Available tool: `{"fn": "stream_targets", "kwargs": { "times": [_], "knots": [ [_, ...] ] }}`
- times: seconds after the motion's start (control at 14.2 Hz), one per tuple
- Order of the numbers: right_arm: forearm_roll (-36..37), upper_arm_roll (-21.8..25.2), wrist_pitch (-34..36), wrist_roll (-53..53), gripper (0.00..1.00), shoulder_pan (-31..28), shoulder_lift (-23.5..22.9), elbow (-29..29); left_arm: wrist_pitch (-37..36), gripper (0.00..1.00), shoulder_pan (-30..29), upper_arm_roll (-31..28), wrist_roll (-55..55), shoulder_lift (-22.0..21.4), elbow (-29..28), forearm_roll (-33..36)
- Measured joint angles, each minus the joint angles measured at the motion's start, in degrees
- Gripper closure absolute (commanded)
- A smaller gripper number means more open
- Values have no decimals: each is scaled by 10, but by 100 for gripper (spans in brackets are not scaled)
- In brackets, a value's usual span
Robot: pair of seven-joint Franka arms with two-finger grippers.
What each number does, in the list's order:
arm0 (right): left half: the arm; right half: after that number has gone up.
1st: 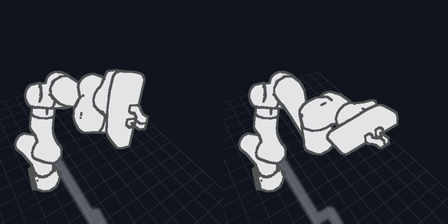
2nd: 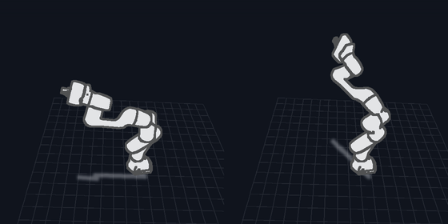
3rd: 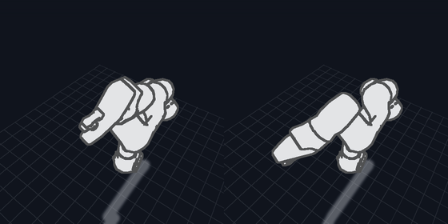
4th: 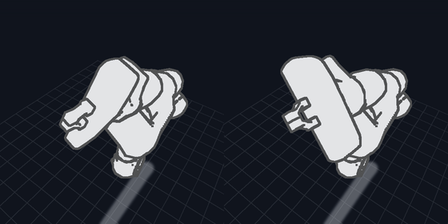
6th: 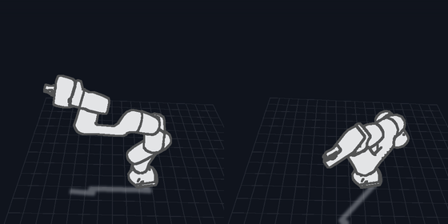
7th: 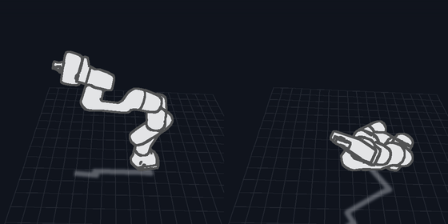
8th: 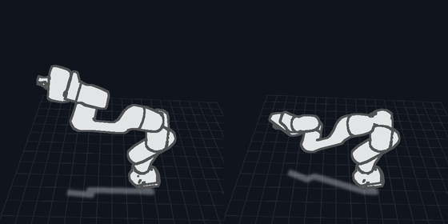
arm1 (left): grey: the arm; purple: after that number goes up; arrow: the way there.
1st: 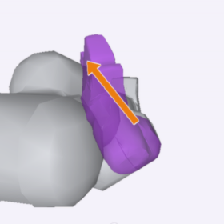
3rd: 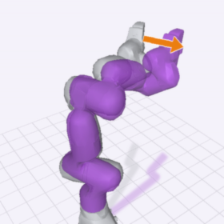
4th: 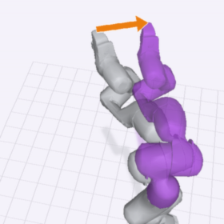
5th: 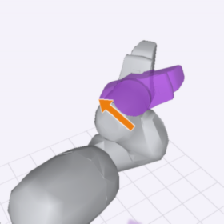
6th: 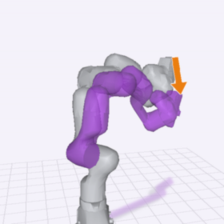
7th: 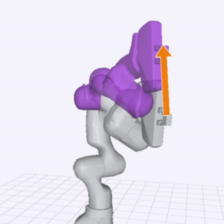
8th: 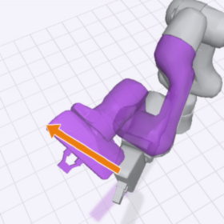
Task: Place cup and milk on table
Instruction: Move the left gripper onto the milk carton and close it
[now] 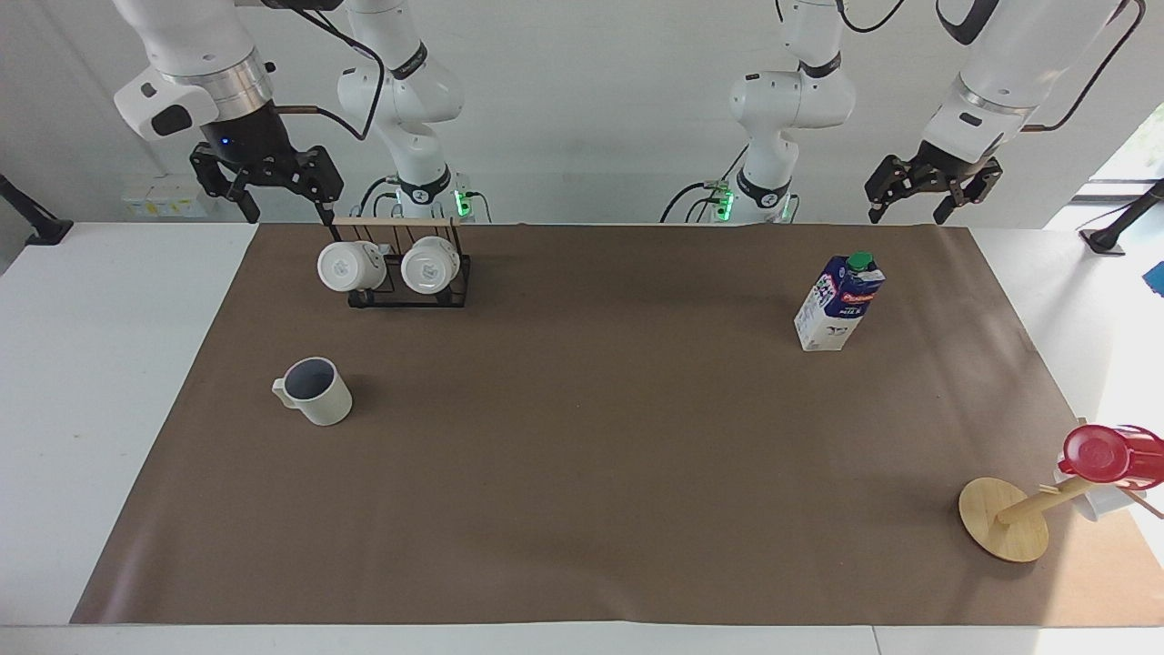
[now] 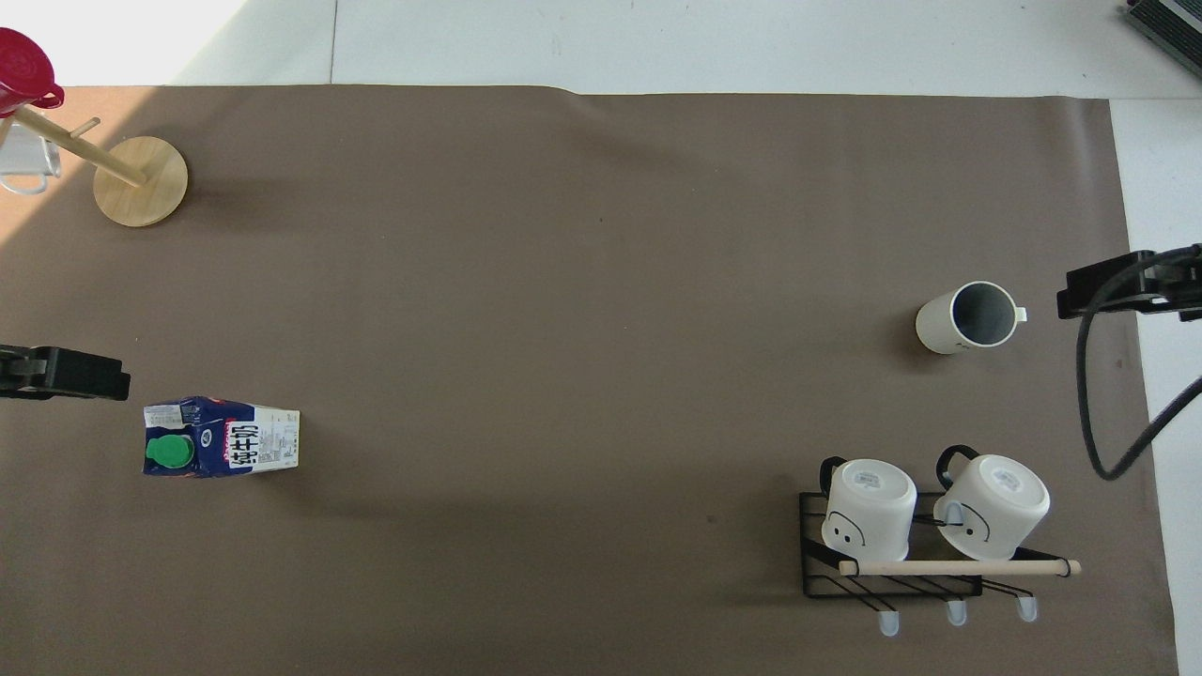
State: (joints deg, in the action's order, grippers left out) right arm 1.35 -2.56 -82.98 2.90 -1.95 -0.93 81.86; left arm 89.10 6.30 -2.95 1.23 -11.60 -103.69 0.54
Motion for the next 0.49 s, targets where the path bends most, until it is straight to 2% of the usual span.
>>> {"fn": "stream_targets", "kwargs": {
  "times": [0.28, 0.49],
  "knots": [
    [0, 0, 0, 0, 0, 0, 0, 0, 30, 0, 0, 0, 0, -13, -49, 0],
    [0, 0, 0, 0, 0, 0, 0, 0, 86, 0, 0, 2, 1, -31, -111, 0]
  ]
}}
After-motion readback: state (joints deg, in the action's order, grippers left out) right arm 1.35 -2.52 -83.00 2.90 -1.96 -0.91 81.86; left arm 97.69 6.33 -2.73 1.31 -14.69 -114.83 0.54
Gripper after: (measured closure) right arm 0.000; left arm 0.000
